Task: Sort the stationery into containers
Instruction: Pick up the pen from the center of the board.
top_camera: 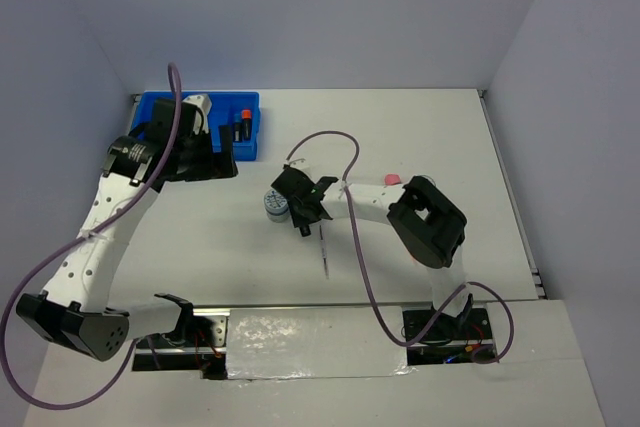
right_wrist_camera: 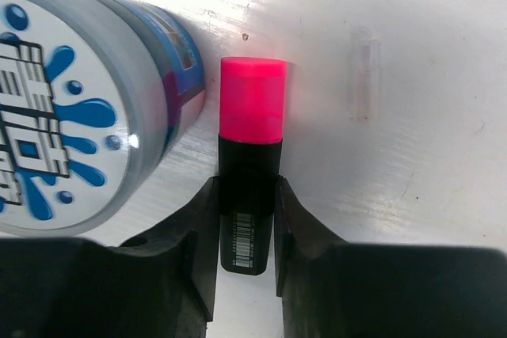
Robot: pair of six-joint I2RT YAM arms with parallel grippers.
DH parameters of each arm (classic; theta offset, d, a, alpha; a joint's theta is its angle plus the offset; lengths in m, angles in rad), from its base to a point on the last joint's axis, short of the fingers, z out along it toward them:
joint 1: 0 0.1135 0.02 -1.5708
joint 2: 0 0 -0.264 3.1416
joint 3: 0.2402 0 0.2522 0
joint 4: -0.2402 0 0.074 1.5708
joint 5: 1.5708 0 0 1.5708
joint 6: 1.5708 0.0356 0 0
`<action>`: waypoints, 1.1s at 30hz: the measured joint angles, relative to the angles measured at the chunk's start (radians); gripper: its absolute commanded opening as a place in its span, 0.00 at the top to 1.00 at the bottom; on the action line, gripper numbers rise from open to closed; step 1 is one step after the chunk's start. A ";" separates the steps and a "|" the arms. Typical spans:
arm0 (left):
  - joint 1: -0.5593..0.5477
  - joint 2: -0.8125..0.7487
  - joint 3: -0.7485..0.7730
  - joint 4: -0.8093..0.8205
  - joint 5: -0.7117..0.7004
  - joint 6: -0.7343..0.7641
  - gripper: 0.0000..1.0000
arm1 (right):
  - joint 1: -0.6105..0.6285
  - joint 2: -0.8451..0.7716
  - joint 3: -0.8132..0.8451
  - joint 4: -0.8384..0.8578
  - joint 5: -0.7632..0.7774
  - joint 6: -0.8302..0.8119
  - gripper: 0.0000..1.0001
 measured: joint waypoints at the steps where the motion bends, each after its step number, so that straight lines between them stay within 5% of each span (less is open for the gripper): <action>1: 0.000 -0.002 0.000 0.000 0.005 0.000 0.01 | 0.000 0.002 0.000 0.003 0.000 0.002 0.92; 3: 0.000 -0.006 0.000 0.000 0.015 0.000 0.01 | 0.002 0.002 0.000 0.004 -0.001 0.006 1.00; 14: 0.000 -0.070 -0.038 0.097 0.181 -0.081 0.01 | 0.004 -0.240 -0.052 -0.029 -0.016 0.050 1.00; 24: -0.007 -0.094 -0.234 0.477 0.507 -0.359 0.01 | 0.004 -0.613 -0.082 0.068 -0.108 0.054 1.00; 33: -0.060 -0.060 -0.257 0.678 0.630 -0.473 0.07 | 0.004 -0.645 -0.042 0.091 -0.168 0.060 1.00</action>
